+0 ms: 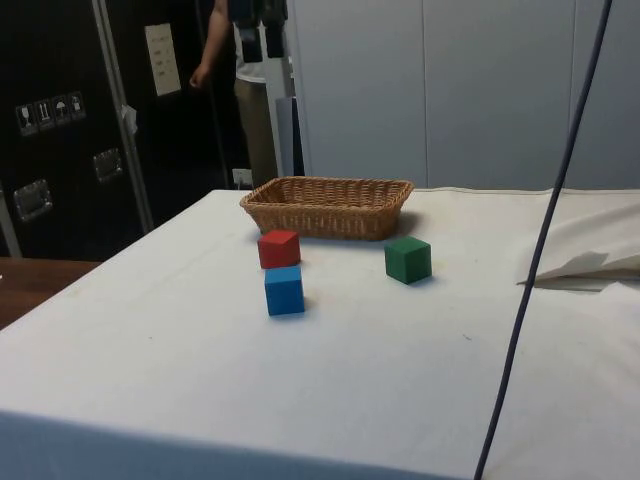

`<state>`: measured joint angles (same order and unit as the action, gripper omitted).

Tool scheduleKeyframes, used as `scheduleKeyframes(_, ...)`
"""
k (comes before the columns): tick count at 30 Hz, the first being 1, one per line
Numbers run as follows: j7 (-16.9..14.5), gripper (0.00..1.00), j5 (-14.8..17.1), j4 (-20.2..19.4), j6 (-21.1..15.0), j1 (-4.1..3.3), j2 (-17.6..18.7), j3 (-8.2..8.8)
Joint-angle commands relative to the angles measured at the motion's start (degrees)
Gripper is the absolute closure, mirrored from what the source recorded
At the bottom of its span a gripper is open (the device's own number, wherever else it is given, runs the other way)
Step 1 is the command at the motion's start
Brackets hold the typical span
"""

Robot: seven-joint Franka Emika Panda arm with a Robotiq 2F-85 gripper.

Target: Pick up the blue cube and place it into the basket.

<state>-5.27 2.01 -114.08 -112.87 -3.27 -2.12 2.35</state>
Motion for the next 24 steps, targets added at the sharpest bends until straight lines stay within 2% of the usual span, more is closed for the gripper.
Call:
scheduleKeyframes(1, -0.3, 0.0, 0.1, -0.3, -1.0, -0.11, -0.1, -0.23)
scheduleKeyframes(22, -7.7, 0.0, 0.1, -0.9, -2.3, -0.11, 0.9, -2.06)
scheduleKeyframes(23, -7.2, 0.0, 0.0, -0.6, -1.5, 0.0, 0.8, -1.95)
scheduleKeyframes(24, -8.0, 0.0, 0.1, -1.0, -2.4, -0.11, 0.9, -2.18)
